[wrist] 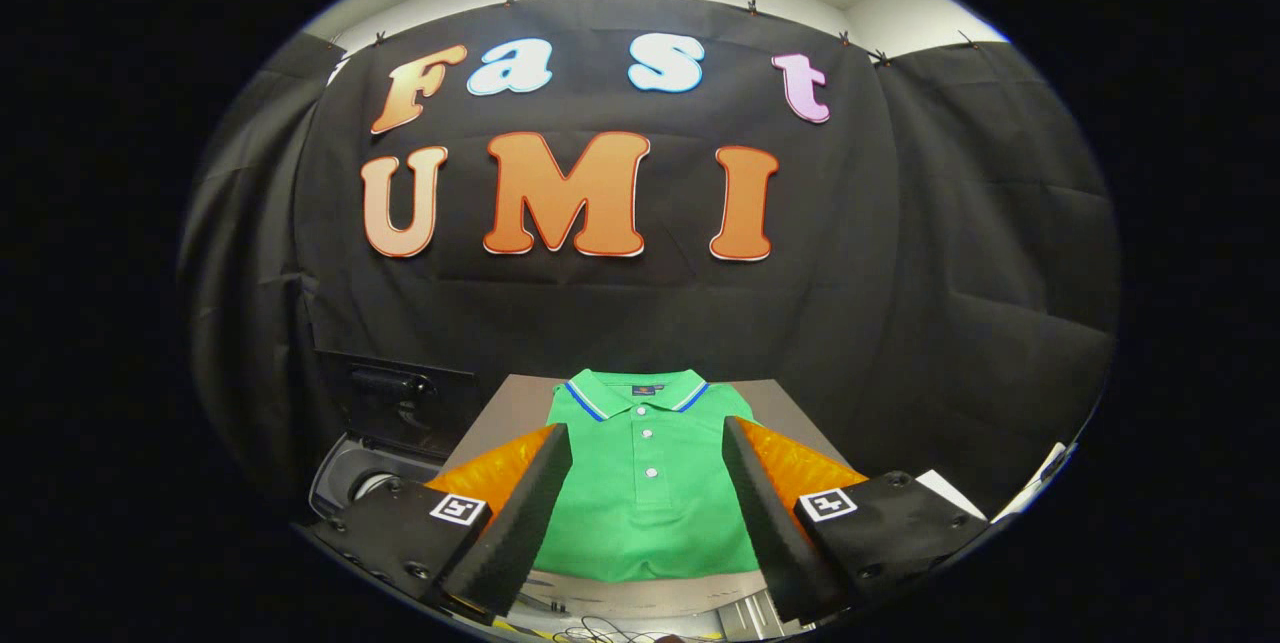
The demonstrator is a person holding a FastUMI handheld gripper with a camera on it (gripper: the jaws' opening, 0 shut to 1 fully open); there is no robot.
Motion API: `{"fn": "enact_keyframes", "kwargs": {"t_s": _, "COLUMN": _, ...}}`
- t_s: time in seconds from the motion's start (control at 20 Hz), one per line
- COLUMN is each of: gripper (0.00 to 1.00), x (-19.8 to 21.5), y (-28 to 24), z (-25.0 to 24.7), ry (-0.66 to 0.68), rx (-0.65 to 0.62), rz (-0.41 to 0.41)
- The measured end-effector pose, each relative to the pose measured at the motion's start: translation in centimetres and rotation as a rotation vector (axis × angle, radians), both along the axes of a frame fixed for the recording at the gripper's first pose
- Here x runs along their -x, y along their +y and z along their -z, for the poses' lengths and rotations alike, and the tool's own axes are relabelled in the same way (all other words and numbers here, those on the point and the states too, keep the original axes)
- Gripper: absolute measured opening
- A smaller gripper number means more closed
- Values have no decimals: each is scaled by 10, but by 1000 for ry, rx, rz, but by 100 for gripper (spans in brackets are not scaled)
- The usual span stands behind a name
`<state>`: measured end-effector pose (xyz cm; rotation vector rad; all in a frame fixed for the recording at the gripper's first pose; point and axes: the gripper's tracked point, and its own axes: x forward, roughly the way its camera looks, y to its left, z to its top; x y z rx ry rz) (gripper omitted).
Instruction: Put the clothes into the washing machine and then close the washing machine lid.
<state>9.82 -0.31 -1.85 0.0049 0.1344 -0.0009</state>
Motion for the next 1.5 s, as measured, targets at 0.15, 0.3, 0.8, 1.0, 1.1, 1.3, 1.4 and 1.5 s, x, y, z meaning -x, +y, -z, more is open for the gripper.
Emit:
{"fn": "enact_keyframes", "kwargs": {"t_s": 0.15, "gripper": 98, "x": -35, "y": -8, "z": 23, "ry": 107, "rx": 32, "rz": 23}}
{"fn": "enact_keyframes", "kwargs": {"t_s": 0.3, "gripper": 98, "x": -66, "y": -4, "z": 42, "ry": 187, "rx": 11, "rz": 16}}
{"fn": "enact_keyframes", "kwargs": {"t_s": 0.8, "gripper": 98, "x": -115, "y": -10, "z": 85, "ry": 391, "rx": -49, "rz": 18}}
{"fn": "enact_keyframes", "kwargs": {"t_s": 1.0, "gripper": 97, "x": -120, "y": -7, "z": 97, "ry": 485, "rx": -71, "rz": -5}}
{"fn": "enact_keyframes", "kwargs": {"t_s": 1.1, "gripper": 97, "x": -122, "y": -7, "z": 98, "ry": 501, "rx": -98, "rz": 6}}
{"fn": "enact_keyframes", "kwargs": {"t_s": 1.3, "gripper": 93, "x": -121, "y": -5, "z": 97, "ry": 521, "rx": -101, "rz": -9}}
{"fn": "enact_keyframes", "kwargs": {"t_s": 1.4, "gripper": 87, "x": -122, "y": -4, "z": 98, "ry": 544, "rx": -105, "rz": -12}}
{"fn": "enact_keyframes", "kwargs": {"t_s": 1.5, "gripper": 74, "x": -123, "y": 2, "z": 98, "ry": 559, "rx": -127, "rz": -26}}
